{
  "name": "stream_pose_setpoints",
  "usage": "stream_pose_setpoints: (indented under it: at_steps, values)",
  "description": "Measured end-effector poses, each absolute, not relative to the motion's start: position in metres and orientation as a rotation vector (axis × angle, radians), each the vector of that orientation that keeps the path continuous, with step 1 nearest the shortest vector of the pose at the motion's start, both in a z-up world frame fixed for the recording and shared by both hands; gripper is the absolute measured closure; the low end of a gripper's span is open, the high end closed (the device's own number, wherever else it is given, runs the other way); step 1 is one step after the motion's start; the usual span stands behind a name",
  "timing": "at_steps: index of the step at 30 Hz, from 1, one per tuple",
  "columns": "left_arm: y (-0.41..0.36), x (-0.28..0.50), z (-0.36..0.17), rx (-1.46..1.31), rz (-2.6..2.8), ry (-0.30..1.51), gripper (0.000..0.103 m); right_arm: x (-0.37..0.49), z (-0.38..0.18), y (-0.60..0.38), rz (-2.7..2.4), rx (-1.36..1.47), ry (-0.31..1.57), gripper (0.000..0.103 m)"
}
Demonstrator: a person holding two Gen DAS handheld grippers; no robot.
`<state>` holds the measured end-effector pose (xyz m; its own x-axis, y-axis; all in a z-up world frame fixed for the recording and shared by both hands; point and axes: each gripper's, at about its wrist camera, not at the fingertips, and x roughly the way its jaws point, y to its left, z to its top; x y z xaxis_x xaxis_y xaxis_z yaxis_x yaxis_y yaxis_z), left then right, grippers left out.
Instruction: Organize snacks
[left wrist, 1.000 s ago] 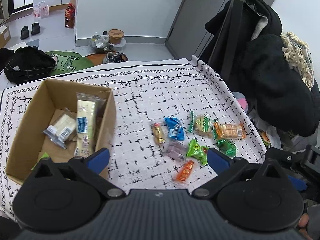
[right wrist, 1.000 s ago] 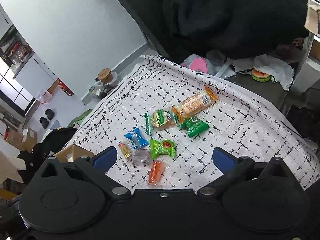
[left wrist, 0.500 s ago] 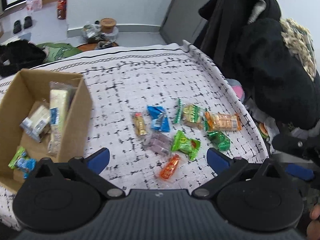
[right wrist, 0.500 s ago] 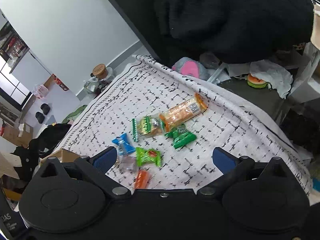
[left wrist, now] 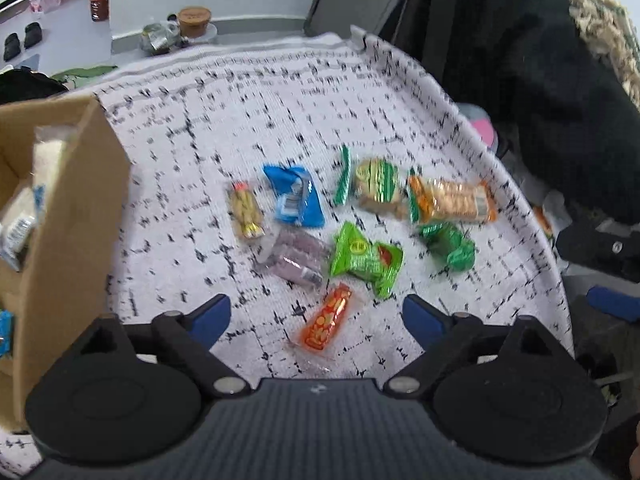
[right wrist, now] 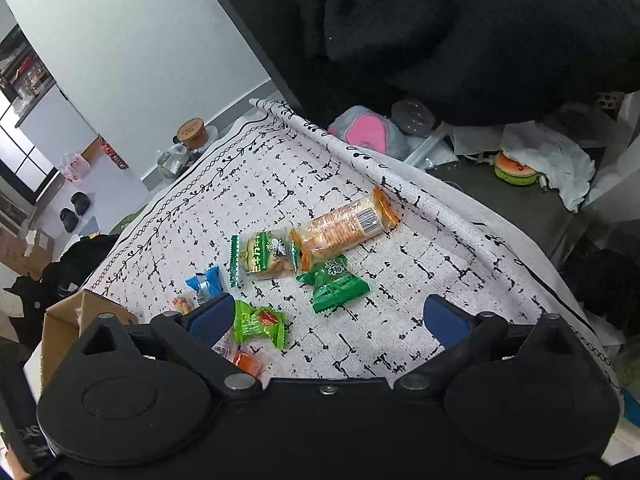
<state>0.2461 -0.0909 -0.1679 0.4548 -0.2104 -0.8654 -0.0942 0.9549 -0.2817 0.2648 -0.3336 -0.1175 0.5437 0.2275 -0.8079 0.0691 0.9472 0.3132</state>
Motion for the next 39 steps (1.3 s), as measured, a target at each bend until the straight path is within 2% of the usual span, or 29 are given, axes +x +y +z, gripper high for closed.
stream_pose_setpoints:
  at_steps: [8,15,16,17,19,20,27,31,39]
  values:
    - [-0.102,0.256,-0.200,-0.296,-0.089,1.178,0.036,0.273,-0.140,-0.330,0.124,0.356,1.057,0.006]
    - [-0.111,0.264,-0.214,-0.261,-0.089,1.187,0.041,0.278,-0.152,-0.321,0.147,0.333,1.088,0.014]
    - [-0.112,0.265,-0.214,-0.255,-0.083,1.183,0.048,0.280,-0.154,-0.322,0.140,0.335,1.086,0.014]
    - [-0.113,0.266,-0.215,-0.248,-0.077,1.181,0.065,0.282,-0.155,-0.323,0.132,0.334,1.086,0.014]
    - [-0.112,0.270,-0.215,-0.272,-0.099,1.196,0.082,0.288,-0.160,-0.324,0.118,0.328,1.094,0.016]
    - [-0.111,0.271,-0.215,-0.291,-0.106,1.205,0.086,0.290,-0.162,-0.324,0.115,0.325,1.097,0.017]
    - [-0.112,0.273,-0.192,-0.315,-0.125,1.156,0.088,0.303,-0.167,-0.320,0.112,0.308,1.084,0.020]
    - [-0.106,0.280,-0.179,-0.325,-0.128,1.125,0.102,0.309,-0.170,-0.317,0.106,0.290,1.087,0.021]
    - [-0.105,0.291,-0.172,-0.323,-0.130,1.124,0.102,0.324,-0.183,-0.317,0.092,0.305,1.129,0.021]
